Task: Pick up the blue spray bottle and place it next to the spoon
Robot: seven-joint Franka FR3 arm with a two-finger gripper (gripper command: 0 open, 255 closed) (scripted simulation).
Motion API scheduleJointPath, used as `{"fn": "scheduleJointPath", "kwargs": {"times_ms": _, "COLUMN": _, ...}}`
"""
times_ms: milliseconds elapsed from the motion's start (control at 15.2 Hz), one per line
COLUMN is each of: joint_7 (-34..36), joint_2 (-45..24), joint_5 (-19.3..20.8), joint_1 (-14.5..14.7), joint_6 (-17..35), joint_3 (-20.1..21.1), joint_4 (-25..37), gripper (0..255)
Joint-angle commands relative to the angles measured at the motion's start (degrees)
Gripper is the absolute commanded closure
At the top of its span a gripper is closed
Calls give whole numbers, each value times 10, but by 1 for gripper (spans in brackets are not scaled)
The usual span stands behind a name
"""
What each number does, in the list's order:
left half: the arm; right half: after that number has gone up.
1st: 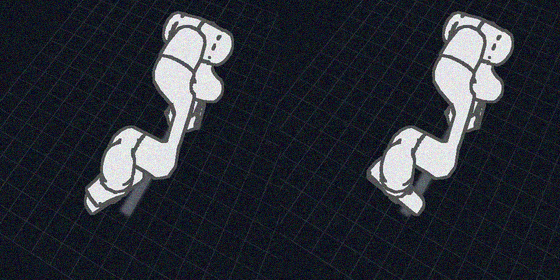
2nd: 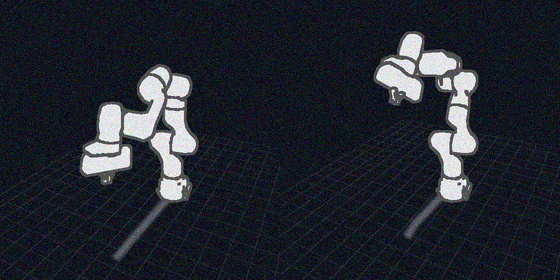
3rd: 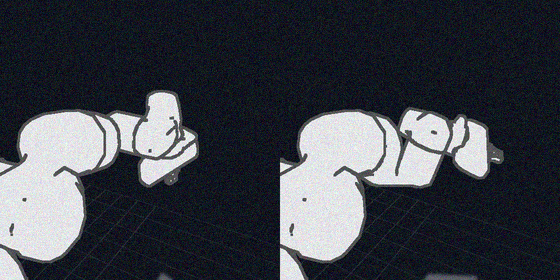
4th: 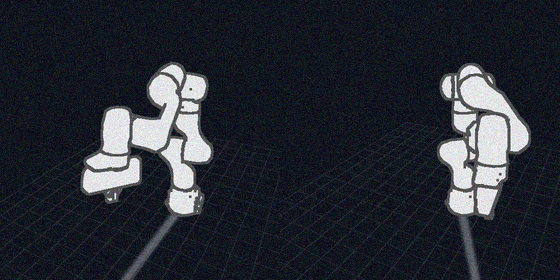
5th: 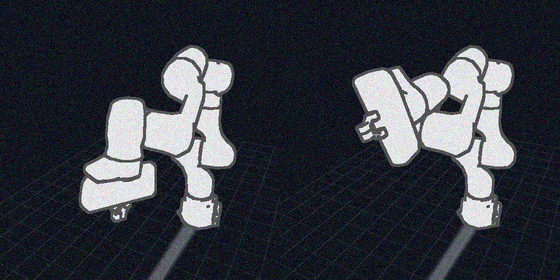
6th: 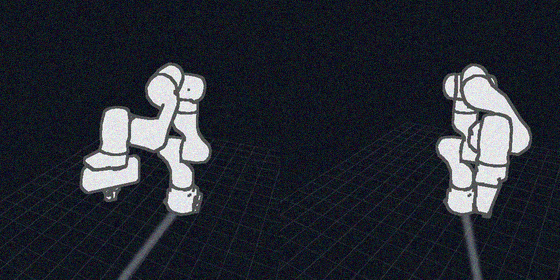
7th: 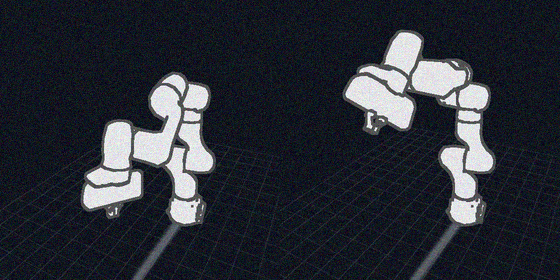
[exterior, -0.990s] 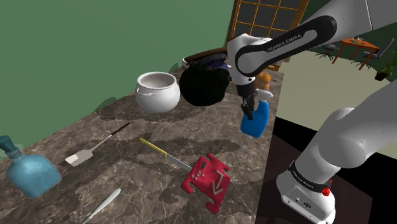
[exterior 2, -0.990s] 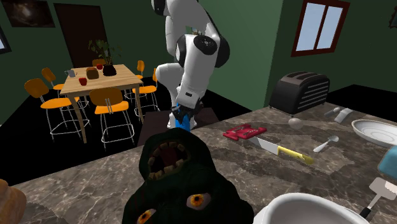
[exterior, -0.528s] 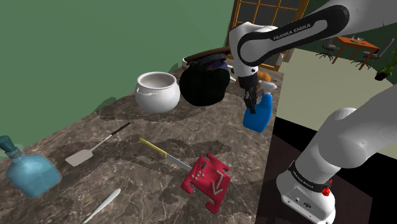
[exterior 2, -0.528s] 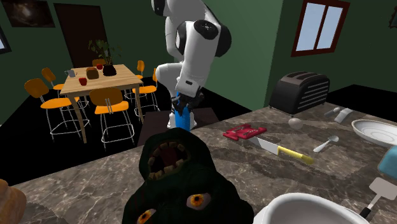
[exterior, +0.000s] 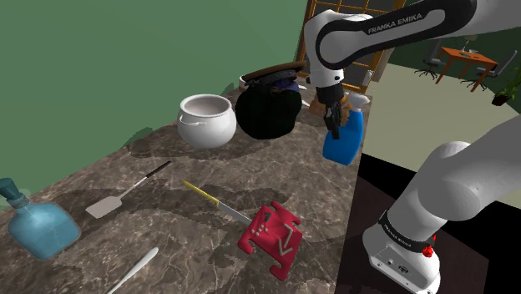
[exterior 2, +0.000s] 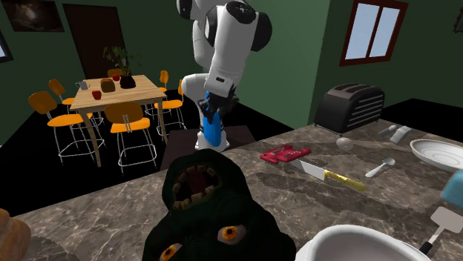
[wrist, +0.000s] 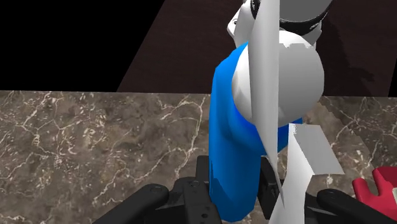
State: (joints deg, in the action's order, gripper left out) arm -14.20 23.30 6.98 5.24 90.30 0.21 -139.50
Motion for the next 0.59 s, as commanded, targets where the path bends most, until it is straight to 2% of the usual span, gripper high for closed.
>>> {"fn": "scheduleJointPath", "kwargs": {"times_ms": 0, "joint_7": -3, "joint_2": 4, "joint_5": 1, "joint_1": -1, "joint_6": -16, "joint_3": 0, "joint_4": 12, "gripper": 255}}
{"fn": "scheduleJointPath", "kwargs": {"times_ms": 528, "joint_7": -10, "joint_2": 17, "joint_5": 0, "joint_1": 0, "joint_6": -80, "joint_3": 1, "joint_4": 63, "gripper": 255}}
